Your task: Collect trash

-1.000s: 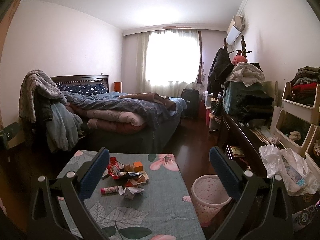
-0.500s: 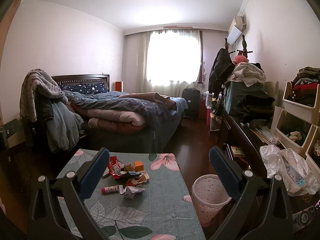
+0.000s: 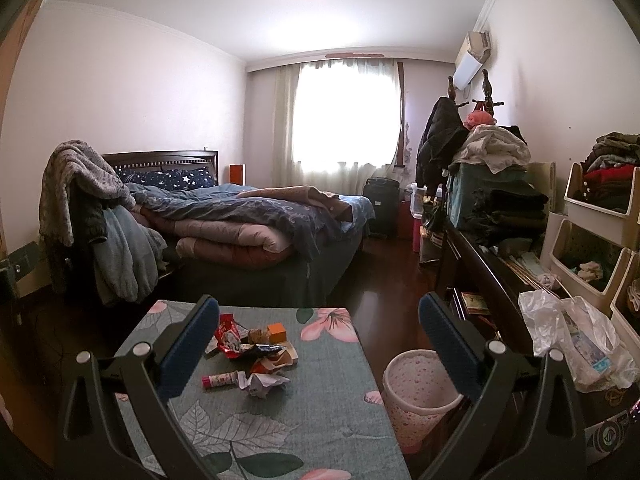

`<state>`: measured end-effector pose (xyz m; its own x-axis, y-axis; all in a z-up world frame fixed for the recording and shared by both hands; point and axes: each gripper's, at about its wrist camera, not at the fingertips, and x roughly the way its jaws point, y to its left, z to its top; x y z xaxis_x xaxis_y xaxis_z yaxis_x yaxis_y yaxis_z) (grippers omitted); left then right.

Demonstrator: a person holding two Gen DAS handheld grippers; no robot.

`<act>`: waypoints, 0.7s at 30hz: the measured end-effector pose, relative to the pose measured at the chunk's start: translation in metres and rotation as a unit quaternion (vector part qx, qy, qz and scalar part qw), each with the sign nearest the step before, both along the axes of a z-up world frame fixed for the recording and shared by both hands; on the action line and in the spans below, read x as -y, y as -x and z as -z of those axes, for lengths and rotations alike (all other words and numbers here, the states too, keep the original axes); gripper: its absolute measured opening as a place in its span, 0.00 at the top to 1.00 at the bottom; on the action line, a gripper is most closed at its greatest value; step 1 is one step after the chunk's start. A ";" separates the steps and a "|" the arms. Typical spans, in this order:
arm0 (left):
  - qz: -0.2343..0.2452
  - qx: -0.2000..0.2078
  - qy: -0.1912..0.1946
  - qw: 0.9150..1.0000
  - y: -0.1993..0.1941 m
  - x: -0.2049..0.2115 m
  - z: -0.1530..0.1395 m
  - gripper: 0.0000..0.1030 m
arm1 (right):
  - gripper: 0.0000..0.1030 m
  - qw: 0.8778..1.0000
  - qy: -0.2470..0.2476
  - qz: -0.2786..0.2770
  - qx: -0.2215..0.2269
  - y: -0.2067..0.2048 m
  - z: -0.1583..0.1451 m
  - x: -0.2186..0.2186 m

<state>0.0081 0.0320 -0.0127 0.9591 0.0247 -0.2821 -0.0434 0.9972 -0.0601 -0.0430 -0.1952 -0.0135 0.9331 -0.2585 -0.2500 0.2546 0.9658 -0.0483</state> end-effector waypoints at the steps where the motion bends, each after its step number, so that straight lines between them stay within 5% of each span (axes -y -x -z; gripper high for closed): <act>1: 0.000 0.000 0.000 1.000 0.000 0.000 0.000 0.03 | 0.03 1.000 0.000 0.000 0.000 0.000 0.000 0.000; 21: 0.000 -0.002 0.000 1.000 0.003 0.000 -0.004 0.03 | 0.03 1.000 0.000 -0.003 -0.005 0.000 0.000 -0.002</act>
